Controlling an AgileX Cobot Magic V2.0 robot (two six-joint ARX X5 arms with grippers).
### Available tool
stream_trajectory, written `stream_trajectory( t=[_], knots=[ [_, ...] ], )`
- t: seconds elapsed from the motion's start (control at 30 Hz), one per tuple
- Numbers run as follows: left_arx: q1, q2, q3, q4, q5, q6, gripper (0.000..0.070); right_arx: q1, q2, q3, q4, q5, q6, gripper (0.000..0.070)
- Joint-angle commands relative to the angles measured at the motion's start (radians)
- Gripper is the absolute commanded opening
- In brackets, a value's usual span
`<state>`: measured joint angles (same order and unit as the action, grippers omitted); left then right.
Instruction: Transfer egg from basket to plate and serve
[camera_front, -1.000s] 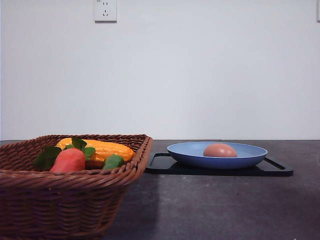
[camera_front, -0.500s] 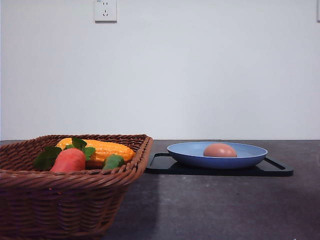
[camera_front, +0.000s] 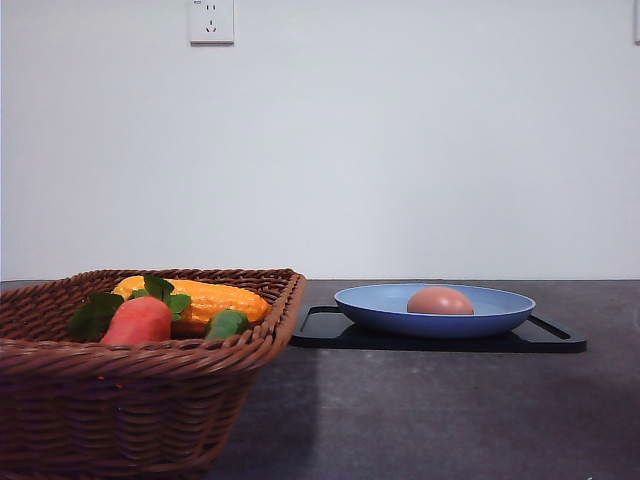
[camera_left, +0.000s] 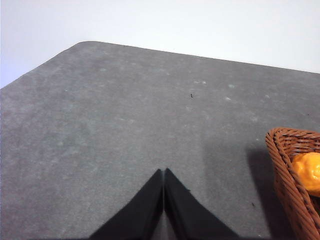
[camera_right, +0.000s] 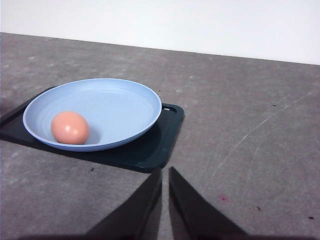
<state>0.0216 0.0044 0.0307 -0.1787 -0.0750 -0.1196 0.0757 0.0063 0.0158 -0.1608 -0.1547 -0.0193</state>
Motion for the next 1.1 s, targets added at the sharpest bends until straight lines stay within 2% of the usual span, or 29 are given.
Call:
stream_trajectory(
  t=[0.0,1.07],
  knots=[
    [0.002,-0.002,-0.027,-0.006,0.003,-0.002,0.0,0.0,-0.003,-0.006,0.003,0.001,0.012,0.0],
    [0.002,-0.002,-0.027,-0.007,0.003,-0.002,0.0,0.0,-0.003,-0.006,0.003,0.002,0.012,0.0]
  ],
)
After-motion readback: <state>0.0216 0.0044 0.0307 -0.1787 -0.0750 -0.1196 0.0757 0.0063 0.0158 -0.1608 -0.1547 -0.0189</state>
